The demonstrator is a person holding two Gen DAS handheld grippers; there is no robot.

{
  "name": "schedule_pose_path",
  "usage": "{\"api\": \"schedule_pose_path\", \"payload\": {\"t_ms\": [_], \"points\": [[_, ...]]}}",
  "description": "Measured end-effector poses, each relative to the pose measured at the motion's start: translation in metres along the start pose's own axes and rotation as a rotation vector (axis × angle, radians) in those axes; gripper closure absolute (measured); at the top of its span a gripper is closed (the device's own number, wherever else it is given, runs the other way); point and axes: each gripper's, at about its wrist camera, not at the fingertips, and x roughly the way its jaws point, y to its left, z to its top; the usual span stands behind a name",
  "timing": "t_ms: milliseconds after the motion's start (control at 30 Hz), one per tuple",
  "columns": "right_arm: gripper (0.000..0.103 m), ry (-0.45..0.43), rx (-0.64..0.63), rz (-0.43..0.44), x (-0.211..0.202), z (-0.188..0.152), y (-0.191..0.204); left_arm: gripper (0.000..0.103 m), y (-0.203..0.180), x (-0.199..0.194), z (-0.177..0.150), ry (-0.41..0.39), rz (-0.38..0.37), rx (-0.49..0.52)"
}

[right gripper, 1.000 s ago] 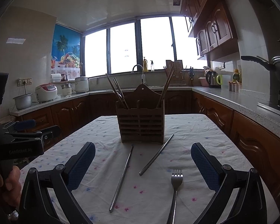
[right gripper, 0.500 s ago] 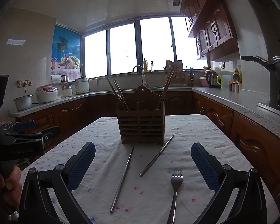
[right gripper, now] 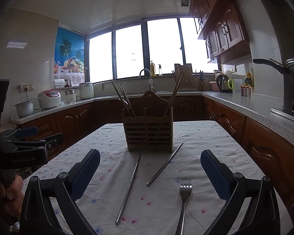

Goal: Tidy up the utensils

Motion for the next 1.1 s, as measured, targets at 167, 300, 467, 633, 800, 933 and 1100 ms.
{"api": "schedule_pose_path", "payload": {"t_ms": [167,300,467,633,800,933,1100], "points": [[0.000,0.001,0.004,-0.001,0.0003,0.0026,-0.0015,0.001,-0.0005,0.0004,0.0002,0.001,-0.001,0.000],[0.000,-0.004,0.004,-0.002,-0.0009,0.0040,-0.0023,0.001,-0.0015,0.0006,0.0004,0.000,0.000,0.002],[0.000,-0.003,0.003,-0.002,-0.0004,0.0045,-0.0020,0.001,-0.0026,0.0008,0.0005,0.001,-0.002,0.002],[0.000,-0.004,0.004,-0.002,-0.0008,0.0038,-0.0016,0.001,-0.0031,0.0010,0.0010,0.001,-0.002,-0.001],[0.000,-0.002,0.006,-0.004,-0.0001,0.0038,-0.0024,0.001,-0.0032,0.0017,0.0013,0.002,-0.006,-0.005],[0.000,0.003,0.007,-0.005,0.0024,0.0034,-0.0044,0.001,-0.0034,0.0023,0.0024,0.002,-0.009,-0.008],[0.000,0.002,0.008,-0.007,0.0038,0.0032,-0.0060,0.001,-0.0042,0.0034,0.0040,0.002,-0.014,-0.010]]}}
